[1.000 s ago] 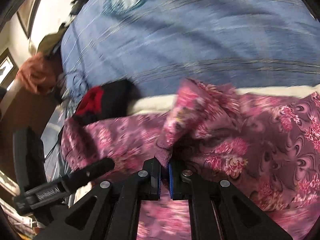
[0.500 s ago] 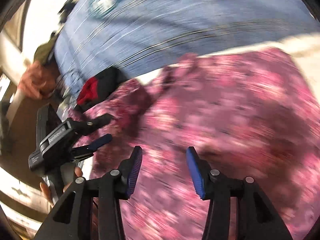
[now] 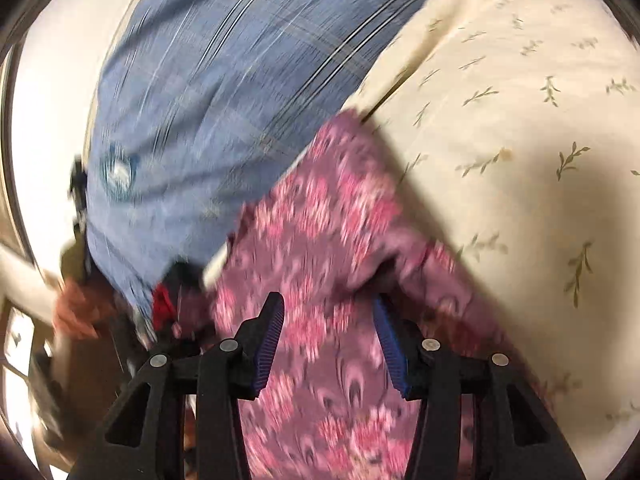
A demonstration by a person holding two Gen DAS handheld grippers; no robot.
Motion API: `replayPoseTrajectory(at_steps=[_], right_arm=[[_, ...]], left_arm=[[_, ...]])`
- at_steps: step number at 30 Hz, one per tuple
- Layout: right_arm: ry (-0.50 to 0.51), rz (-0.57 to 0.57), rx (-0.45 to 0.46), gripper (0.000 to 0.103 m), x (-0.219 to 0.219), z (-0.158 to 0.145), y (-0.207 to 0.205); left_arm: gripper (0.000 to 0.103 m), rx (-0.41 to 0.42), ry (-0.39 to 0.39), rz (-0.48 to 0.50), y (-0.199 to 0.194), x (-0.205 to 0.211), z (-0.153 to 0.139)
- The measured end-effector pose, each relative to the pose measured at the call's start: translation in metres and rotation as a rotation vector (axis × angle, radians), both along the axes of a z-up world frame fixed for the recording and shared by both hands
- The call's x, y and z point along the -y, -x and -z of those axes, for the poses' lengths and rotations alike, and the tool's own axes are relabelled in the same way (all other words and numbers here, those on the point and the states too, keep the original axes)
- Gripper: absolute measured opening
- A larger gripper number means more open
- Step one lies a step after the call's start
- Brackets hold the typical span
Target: Fold small clothes
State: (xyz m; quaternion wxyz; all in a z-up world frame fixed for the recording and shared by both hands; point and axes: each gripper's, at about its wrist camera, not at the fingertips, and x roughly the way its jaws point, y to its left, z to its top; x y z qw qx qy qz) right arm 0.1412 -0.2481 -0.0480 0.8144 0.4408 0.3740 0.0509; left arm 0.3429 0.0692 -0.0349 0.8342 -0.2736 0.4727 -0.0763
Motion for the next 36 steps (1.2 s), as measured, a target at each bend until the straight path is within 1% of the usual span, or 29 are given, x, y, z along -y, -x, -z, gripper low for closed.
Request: replayPoseTrajectory(at_steps=[1,2,4,5,7,8,9,10,11,13,14,15,17,18,19,20,21,22,23,24,25,26,29,30,31,32,33,34,36], right_arm=[[-0.036,0.044,-0.004,0.049,0.005,0.006,-0.003],[-0.068,0.07,-0.007,0.048,0.009,0.01,-0.005],[-0.165,0.118,0.01,0.029,0.017,0.021,-0.01],[-0.183,0.107,0.011,0.005,0.019,0.021,-0.014],[-0.151,0.094,0.063,0.004,0.015,0.008,-0.016],[-0.101,0.078,0.097,0.004,0.011,-0.002,-0.015],[-0.072,0.065,0.102,0.004,0.009,-0.005,-0.014],[-0.052,0.06,0.091,0.004,0.008,-0.003,-0.013],[-0.039,0.062,0.048,0.004,0.008,0.007,-0.013],[-0.043,0.061,-0.034,0.001,0.011,0.029,-0.011],[-0.062,0.06,-0.014,0.001,0.014,0.031,-0.006],[-0.042,0.055,-0.016,0.005,0.013,0.026,-0.001],[0.007,0.036,-0.036,0.012,0.01,0.015,0.006],[0.023,0.019,-0.053,0.012,0.007,0.01,0.009],[0.023,-0.004,-0.054,0.012,0.003,0.002,0.014],[0.028,-0.025,-0.026,0.012,-0.001,-0.005,0.015],[0.055,-0.039,0.008,0.012,-0.006,-0.016,0.015],[0.112,-0.05,0.056,0.013,-0.011,-0.03,0.014],[0.148,-0.06,0.09,0.019,-0.015,-0.038,0.012],[0.204,-0.069,0.132,0.029,-0.022,-0.047,0.004],[0.258,-0.067,0.151,0.033,-0.027,-0.052,-0.005],[0.292,-0.067,0.151,0.034,-0.029,-0.052,-0.013],[0.388,-0.067,0.089,0.034,-0.035,-0.034,-0.045],[0.404,-0.067,0.059,0.034,-0.035,-0.025,-0.052],[0.412,-0.071,0.027,0.034,-0.034,-0.016,-0.056],[0.422,-0.077,-0.018,0.031,-0.033,-0.002,-0.06],[0.445,-0.085,0.017,0.031,-0.034,0.004,-0.057],[0.485,-0.085,0.067,0.033,-0.038,0.005,-0.051],[0.51,-0.098,0.077,0.041,-0.044,0.003,-0.048]], left_arm=[[0.007,0.01,-0.023,-0.011,0.001,-0.003,-0.004],[0.007,0.016,-0.016,-0.011,0.002,-0.005,-0.007],[0.007,0.026,-0.009,-0.019,0.005,-0.007,-0.013],[0.007,0.031,-0.019,-0.025,0.008,-0.009,-0.017],[0.007,0.032,-0.026,-0.039,0.016,-0.016,-0.02],[0.007,0.022,-0.025,-0.048,0.019,-0.02,-0.018],[0.009,0.006,-0.022,-0.048,0.02,-0.023,-0.014],[0.01,-0.03,-0.019,-0.045,0.02,-0.025,-0.006],[0.01,-0.069,-0.012,-0.041,0.02,-0.025,0.003],[0.01,-0.098,0.024,-0.039,0.023,-0.028,0.012],[0.01,-0.096,0.044,-0.043,0.027,-0.031,0.009],[0.012,-0.09,0.063,-0.043,0.03,-0.034,0.004],[0.019,-0.034,0.118,-0.075,0.042,-0.046,-0.013],[0.027,0.005,0.133,-0.101,0.048,-0.05,-0.022],[0.039,0.067,0.143,-0.134,0.057,-0.057,-0.034],[0.044,0.124,0.135,-0.158,0.064,-0.06,-0.046],[0.054,0.172,0.11,-0.174,0.069,-0.061,-0.055],[0.068,0.231,0.068,-0.162,0.071,-0.056,-0.065],[0.073,0.248,0.041,-0.132,0.069,-0.05,-0.068],[0.074,0.241,0.003,-0.11,0.063,-0.043,-0.067],[0.074,0.215,-0.027,-0.079,0.055,-0.034,-0.062],[0.074,0.181,-0.036,-0.038,0.047,-0.026,-0.052],[0.073,-0.015,-0.076,0.02,0.021,-0.01,-0.007],[0.071,-0.033,-0.083,0.018,0.018,-0.008,0.0],[0.069,-0.009,-0.12,0.011,0.018,-0.006,-0.002],[0.068,-0.005,-0.155,0.019,0.018,-0.002,-0.005],[0.068,-0.011,-0.158,0.029,0.018,-0.001,-0.006],[0.068,-0.007,-0.141,0.031,0.018,-0.001,-0.006],[0.068,-0.008,-0.116,0.028,0.019,-0.006,-0.006]])
